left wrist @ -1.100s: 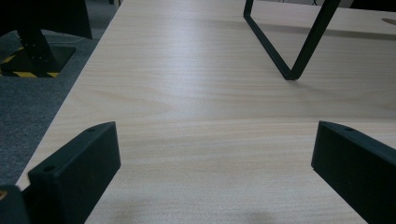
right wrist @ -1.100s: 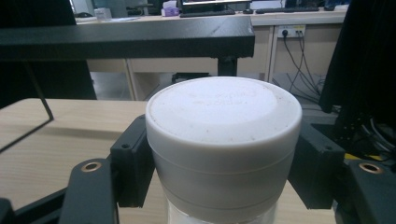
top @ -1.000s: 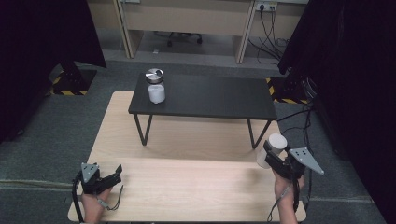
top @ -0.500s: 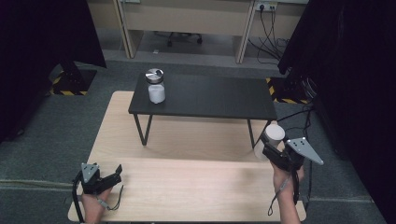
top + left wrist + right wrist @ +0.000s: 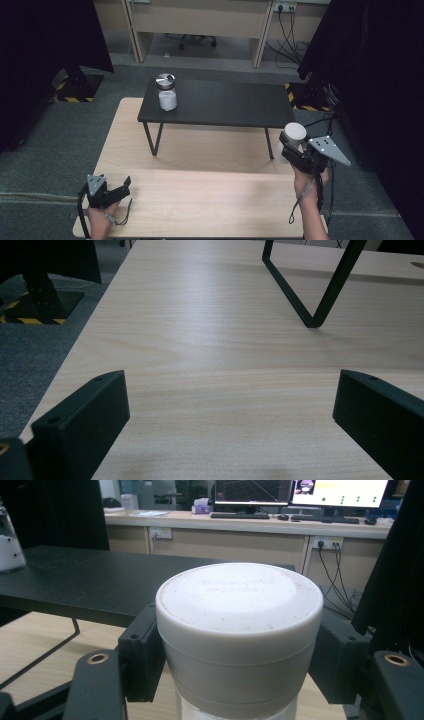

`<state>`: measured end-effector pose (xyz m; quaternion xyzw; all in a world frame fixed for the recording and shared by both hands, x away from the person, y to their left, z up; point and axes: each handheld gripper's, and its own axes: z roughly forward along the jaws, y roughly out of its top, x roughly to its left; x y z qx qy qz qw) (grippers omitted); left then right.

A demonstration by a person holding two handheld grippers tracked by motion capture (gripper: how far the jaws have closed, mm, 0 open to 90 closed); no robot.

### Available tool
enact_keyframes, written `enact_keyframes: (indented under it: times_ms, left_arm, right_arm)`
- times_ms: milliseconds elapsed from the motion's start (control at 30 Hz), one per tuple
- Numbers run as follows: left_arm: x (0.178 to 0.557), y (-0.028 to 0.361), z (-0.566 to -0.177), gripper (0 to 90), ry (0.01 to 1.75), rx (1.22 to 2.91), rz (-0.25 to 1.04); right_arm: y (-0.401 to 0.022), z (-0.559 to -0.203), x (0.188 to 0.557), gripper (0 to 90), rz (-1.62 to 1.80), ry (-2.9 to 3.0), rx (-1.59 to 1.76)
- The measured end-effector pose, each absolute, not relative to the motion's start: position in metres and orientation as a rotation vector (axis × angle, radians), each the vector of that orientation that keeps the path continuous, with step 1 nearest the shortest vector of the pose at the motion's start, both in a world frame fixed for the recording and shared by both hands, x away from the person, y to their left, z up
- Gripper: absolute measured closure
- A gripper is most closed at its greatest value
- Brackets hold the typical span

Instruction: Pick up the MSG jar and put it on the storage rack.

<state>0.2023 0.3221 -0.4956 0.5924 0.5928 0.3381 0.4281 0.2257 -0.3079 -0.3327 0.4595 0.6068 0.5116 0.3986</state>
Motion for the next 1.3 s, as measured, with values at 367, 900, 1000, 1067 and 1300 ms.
enact_keyframes:
  times_ms: [367, 900, 1000, 1067, 1300]
  left_arm:
    - [0.202, 0.323, -0.496, 0.7, 1.473, 1.478, 0.841]
    - [0.203, 0.324, -0.496, 0.9, 1.47, 1.485, 0.837]
    - [0.203, 0.324, -0.496, 0.9, 1.469, 1.483, 0.835]
    - [0.203, 0.325, -0.497, 1.0, 1.463, 1.479, 0.83]
    - [0.202, 0.325, -0.497, 1.1, 1.463, 1.474, 0.829]
  right_arm:
    - [-0.306, -0.309, 0.234, 33.7, 1.318, 1.54, 1.143]
    - [-0.296, -0.282, 0.251, 33.8, 1.344, 1.53, 1.109]
    - [-0.294, -0.276, 0.254, 33.8, 1.334, 1.538, 1.099]
    - [-0.293, -0.273, 0.257, 33.8, 1.326, 1.541, 1.096]
    - [-0.291, -0.269, 0.269, 33.8, 1.341, 1.54, 1.103]
